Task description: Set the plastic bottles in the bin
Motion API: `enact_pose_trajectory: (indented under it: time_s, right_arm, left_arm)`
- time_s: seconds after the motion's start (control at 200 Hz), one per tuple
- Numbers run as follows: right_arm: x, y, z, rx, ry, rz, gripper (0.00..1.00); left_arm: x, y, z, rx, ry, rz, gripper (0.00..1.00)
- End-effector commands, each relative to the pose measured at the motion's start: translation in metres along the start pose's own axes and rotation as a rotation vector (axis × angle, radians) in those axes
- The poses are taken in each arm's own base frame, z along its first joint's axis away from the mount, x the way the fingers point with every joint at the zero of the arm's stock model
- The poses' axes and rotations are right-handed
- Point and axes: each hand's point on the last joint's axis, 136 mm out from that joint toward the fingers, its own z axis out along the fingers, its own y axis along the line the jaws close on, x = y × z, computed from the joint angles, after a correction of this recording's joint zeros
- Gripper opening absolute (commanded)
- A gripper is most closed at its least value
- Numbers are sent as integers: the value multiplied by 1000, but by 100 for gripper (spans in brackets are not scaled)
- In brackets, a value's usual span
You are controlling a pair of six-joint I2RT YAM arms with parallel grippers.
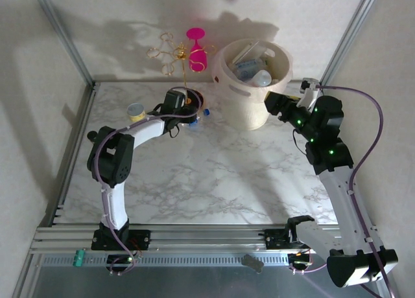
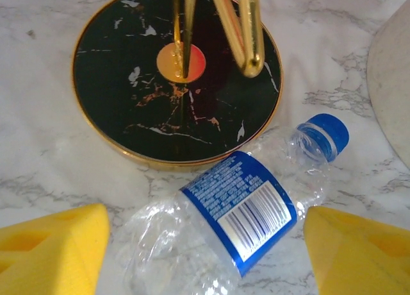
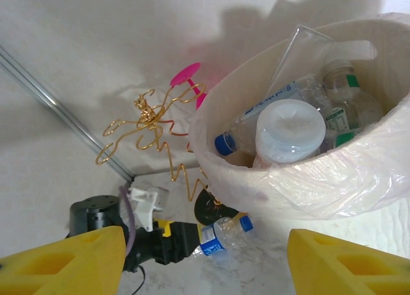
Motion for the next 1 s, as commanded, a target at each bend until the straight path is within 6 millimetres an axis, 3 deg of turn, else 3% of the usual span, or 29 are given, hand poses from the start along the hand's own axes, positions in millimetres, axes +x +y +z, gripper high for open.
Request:
enact_pose_trajectory:
  time_s: [0.0,0.22,0.511,0.991]
  right_arm:
    - [3,4,-2,-17,8,-12,68]
    - [3,3,1,-17,15,-15,68]
    - [0,3,4,-17,12,-15,68]
    - [0,3,3,-16,13,-7,69]
  left_arm:
    - [0,-12,13,45,10,63,79]
    - [13,-20,25,89,83,54,78]
    - [37,-32,26,168,171,5,73]
    - [58,-30,42,54,209,47,66]
